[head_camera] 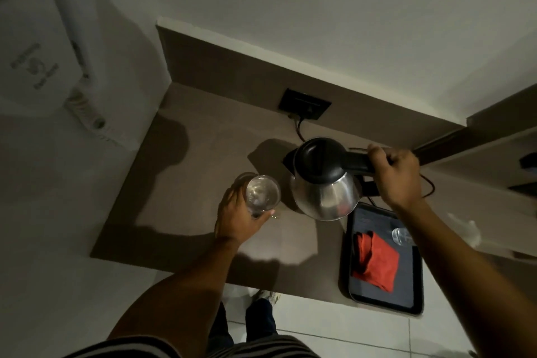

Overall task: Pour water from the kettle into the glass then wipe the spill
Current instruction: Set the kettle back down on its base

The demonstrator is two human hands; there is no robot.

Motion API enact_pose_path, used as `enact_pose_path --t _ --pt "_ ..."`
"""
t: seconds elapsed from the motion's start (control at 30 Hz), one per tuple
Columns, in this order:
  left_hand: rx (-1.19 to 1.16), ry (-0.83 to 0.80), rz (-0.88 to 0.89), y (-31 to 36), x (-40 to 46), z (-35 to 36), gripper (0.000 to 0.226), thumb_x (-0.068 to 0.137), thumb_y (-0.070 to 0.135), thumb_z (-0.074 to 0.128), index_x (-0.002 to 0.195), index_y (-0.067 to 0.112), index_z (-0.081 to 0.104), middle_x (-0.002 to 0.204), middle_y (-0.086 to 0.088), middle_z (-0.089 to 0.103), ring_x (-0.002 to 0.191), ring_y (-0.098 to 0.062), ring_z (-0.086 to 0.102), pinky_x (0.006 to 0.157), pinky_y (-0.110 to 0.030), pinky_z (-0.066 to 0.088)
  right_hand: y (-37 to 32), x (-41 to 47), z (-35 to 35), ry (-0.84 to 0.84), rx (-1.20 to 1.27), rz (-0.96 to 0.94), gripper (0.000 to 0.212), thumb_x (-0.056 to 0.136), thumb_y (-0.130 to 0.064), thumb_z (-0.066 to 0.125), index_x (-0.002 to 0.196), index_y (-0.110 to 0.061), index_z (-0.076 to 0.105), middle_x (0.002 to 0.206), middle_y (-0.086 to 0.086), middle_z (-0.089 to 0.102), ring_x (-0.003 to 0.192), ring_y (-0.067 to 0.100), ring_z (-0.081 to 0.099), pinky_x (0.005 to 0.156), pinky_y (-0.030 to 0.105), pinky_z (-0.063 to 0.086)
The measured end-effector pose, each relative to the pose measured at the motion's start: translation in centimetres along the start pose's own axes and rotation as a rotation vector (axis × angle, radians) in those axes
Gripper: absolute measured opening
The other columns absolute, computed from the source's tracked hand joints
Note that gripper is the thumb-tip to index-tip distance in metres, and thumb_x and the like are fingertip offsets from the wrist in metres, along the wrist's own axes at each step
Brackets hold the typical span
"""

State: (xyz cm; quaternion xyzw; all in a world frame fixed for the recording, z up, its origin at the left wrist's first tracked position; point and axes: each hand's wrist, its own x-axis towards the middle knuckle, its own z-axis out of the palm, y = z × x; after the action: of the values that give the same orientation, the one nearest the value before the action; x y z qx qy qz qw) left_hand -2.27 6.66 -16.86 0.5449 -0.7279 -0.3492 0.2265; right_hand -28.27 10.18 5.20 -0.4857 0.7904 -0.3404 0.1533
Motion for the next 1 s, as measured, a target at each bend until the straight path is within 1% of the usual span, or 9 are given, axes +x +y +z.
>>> enact_pose_path --t 0.1,0.17,0.27,0.4,0.57,0.67,0.83,0.93,1.0 --pt "0.02 0.015 0.009 -0.3 0.0 0.3 0.1 0.062 0.065 0.078 0.14 0.015 0.041 0.133 -0.012 0.059 0.124 -0.028 0.056 0.1 -0.04 0.051 1.7 0.0 -0.8 0.097 0.086 0.112 0.05 0.09 -0.047 0.045 0.047 -0.023 0.05 0.044 0.002 0.048 0.039 0.011 0.042 0.043 0.029 0.033" --pt "0.026 0.033 0.015 -0.3 0.0 0.5 0.099 0.06 0.064 0.079 0.138 0.016 0.042 0.131 -0.013 0.061 0.122 -0.03 0.057 0.097 -0.038 0.05 3.1 0.2 -1.2 0.181 0.144 0.197 0.05 0.087 -0.051 0.046 0.049 -0.018 0.049 0.048 0.009 0.047 0.044 0.021 0.042 0.046 0.034 0.034" --pt "0.04 0.051 0.03 -0.4 0.2 0.8 0.1 0.056 0.059 0.085 0.136 0.015 0.044 0.128 -0.014 0.063 0.118 -0.032 0.06 0.094 -0.035 0.048 5.3 0.6 -1.5 0.306 0.23 0.319 0.052 0.082 -0.053 0.048 0.052 -0.012 0.051 0.05 0.011 0.045 0.047 0.021 0.04 0.05 0.032 0.032" --pt "0.054 0.051 0.007 -0.5 0.2 1.1 0.101 0.056 0.064 0.084 0.135 0.014 0.043 0.125 -0.016 0.063 0.116 -0.033 0.061 0.091 -0.033 0.048 7.8 0.8 -1.4 0.416 0.321 0.441 0.049 0.081 -0.051 0.049 0.058 -0.007 0.053 0.059 0.016 0.045 0.055 0.026 0.04 0.056 0.038 0.032" --pt "0.039 0.07 0.029 -0.3 0.4 0.8 0.095 0.058 0.075 0.066 0.129 0.016 0.046 0.118 -0.015 0.066 0.108 -0.032 0.064 0.088 -0.031 0.048 10.3 0.3 -0.6 0.521 0.361 0.563 0.042 0.085 -0.04 0.05 0.061 -0.007 0.053 0.056 0.013 0.045 0.053 0.025 0.04 0.051 0.034 0.031" --pt "0.041 0.071 0.028 -0.2 0.5 1.0 0.094 0.059 0.076 0.064 0.13 0.017 0.045 0.118 -0.015 0.066 0.108 -0.031 0.064 0.089 -0.03 0.047 11.1 0.1 -0.3 0.549 0.418 0.592 0.036 0.086 -0.033 0.05 0.058 -0.011 0.051 0.054 0.01 0.043 0.05 0.022 0.039 0.051 0.033 0.031" --pt "0.023 0.042 0.0 -0.5 0.4 1.1 0.098 0.06 0.079 0.064 0.133 0.016 0.044 0.124 -0.014 0.063 0.115 -0.03 0.061 0.093 -0.039 0.054 12.1 -0.9 0.1 0.486 0.409 0.549 0.039 0.091 -0.028 0.048 0.056 -0.01 0.046 0.055 0.01 0.041 0.052 0.023 0.036 0.051 0.034 0.029" --pt "0.01 0.038 -0.005 -0.4 0.4 1.1 0.098 0.059 0.079 0.064 0.134 0.021 0.041 0.125 -0.012 0.063 0.116 -0.028 0.061 0.093 -0.033 0.051 12.5 -1.8 0.1 0.464 0.416 0.489 0.042 0.095 -0.026 0.047 0.054 -0.015 0.043 0.048 0.001 0.038 0.045 0.016 0.032 0.048 0.027 0.026" --pt "0.011 0.038 -0.006 -0.4 0.4 1.1 0.097 0.059 0.079 0.065 0.134 0.021 0.042 0.124 -0.012 0.063 0.115 -0.028 0.061 0.092 -0.032 0.05 12.6 -2.4 0.2 0.469 0.455 0.487 0.039 0.092 -0.033 0.047 0.056 -0.018 0.042 0.051 0.003 0.036 0.048 0.016 0.032 0.05 0.029 0.025"
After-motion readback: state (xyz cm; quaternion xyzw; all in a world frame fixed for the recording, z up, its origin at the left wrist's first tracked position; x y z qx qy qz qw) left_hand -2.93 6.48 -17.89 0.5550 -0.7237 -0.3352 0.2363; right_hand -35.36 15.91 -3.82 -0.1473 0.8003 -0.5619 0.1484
